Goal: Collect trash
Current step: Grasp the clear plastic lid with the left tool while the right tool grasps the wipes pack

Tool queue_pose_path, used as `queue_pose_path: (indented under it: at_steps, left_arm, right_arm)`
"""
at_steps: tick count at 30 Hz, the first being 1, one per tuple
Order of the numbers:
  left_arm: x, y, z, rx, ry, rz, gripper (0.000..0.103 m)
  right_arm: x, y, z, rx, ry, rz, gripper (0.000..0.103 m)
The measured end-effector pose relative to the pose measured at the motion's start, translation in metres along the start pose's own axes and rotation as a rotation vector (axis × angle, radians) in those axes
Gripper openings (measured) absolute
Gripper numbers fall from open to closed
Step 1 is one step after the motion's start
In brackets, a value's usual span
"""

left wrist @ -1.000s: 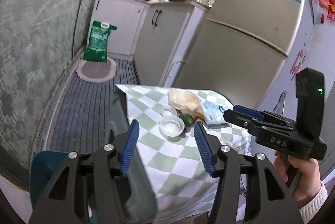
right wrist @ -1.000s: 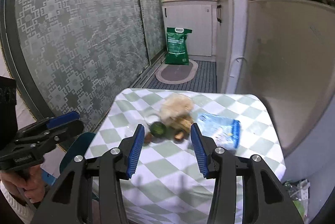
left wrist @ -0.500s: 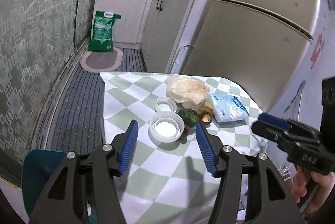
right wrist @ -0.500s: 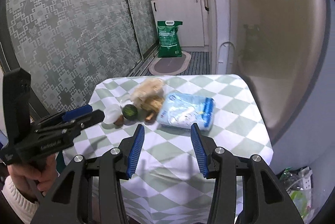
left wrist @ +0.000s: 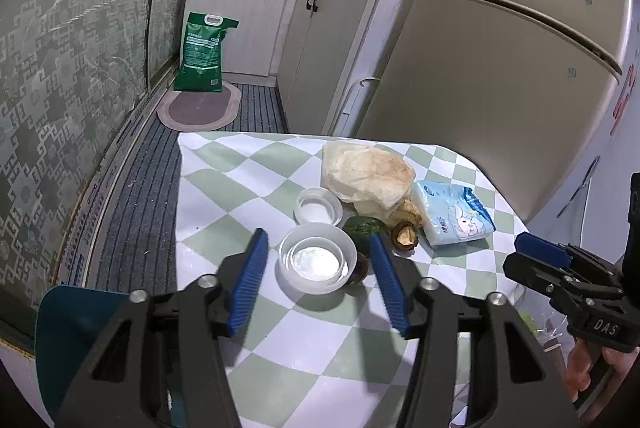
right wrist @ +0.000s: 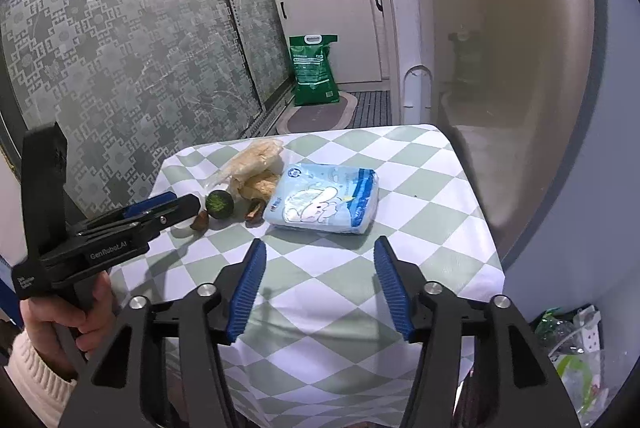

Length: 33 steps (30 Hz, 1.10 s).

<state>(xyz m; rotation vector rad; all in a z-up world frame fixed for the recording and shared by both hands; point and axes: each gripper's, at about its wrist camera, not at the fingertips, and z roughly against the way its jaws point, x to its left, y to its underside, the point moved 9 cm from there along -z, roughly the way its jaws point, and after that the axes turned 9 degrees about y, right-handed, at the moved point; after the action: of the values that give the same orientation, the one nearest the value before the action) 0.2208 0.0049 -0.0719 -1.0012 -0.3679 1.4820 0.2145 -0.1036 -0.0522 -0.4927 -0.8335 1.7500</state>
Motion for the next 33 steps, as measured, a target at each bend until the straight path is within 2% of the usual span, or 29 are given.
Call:
queue_pose_path:
  at_steps: [1, 3, 7, 12, 21, 33]
  left_arm:
    - [0.0, 0.0, -0.001, 0.003, -0.001, -0.001, 0.049]
    - [0.001, 0.001, -0.001, 0.005, -0.005, -0.003, 0.043]
    - [0.001, 0.001, 0.003, 0.0, 0.002, -0.003, 0.042]
    - [-0.005, 0.001, 0.01, -0.025, 0.03, -0.016, 0.042]
    - [-0.006, 0.001, 0.025, -0.046, 0.065, -0.017, 0.042]
    - [0.012, -0.001, 0.042, -0.057, 0.069, 0.004, 0.042]
  right_arm:
    - [0.0, 0.001, -0.001, 0.002, 0.004, 0.002, 0.058]
    - [0.0, 0.001, -0.003, 0.004, 0.008, -0.004, 0.061]
    - [0.001, -0.001, -0.007, -0.016, 0.04, -0.001, 0.076]
    - [0.003, -0.002, -0.016, -0.027, 0.08, -0.002, 0.083]
    - [0.017, -0.004, -0.035, -0.034, 0.157, 0.031, 0.085]
    - [0.017, -0.011, -0.05, -0.038, 0.241, 0.045, 0.085]
